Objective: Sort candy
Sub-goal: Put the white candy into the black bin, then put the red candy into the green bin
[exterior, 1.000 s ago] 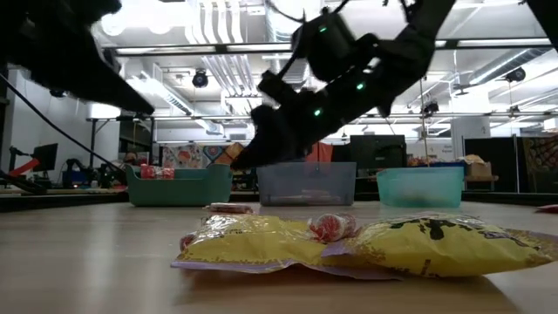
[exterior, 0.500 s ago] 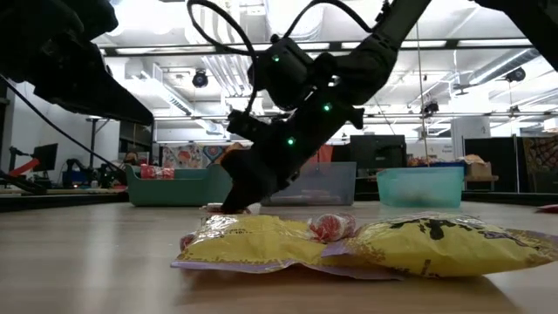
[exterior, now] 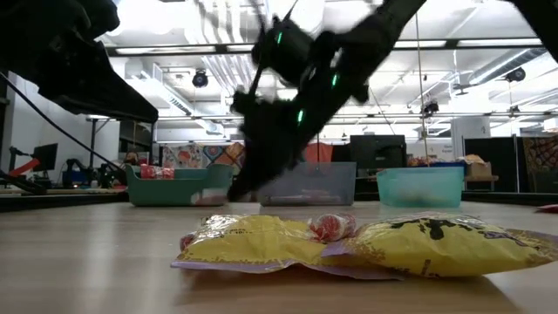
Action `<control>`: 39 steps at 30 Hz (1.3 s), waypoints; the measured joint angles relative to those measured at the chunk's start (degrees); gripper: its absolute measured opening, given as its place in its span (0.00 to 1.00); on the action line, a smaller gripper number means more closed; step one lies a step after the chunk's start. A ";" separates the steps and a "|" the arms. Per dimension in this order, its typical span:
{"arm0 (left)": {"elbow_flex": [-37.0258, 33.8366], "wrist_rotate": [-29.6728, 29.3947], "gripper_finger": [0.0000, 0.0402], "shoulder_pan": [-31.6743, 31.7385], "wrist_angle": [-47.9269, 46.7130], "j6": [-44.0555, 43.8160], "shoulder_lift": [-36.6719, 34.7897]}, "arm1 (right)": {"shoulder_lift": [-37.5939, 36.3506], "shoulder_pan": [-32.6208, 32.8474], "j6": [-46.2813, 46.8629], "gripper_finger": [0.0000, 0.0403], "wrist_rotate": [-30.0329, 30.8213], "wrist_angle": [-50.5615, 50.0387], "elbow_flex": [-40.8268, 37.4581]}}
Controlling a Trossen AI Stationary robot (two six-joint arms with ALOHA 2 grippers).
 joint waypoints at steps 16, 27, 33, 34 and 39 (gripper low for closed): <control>0.00 0.11 0.20 0.00 0.52 -0.48 0.04 | -24.09 -12.43 -11.61 0.07 5.45 -20.14 -0.07; 0.02 -0.14 0.20 0.00 0.78 0.75 0.04 | -17.51 -29.76 -16.76 0.09 -6.31 -23.38 -0.58; 0.02 -1.08 0.20 0.00 0.90 0.76 0.04 | -14.41 -32.41 -14.60 0.30 -7.06 -23.48 -0.54; 0.02 -1.30 0.20 0.00 0.93 0.77 0.04 | -14.28 -32.39 -14.29 0.34 -7.07 -23.44 -0.45; 0.02 -1.52 0.20 0.00 1.42 0.77 0.04 | -14.79 -32.17 -12.99 0.48 -7.11 -23.85 -0.16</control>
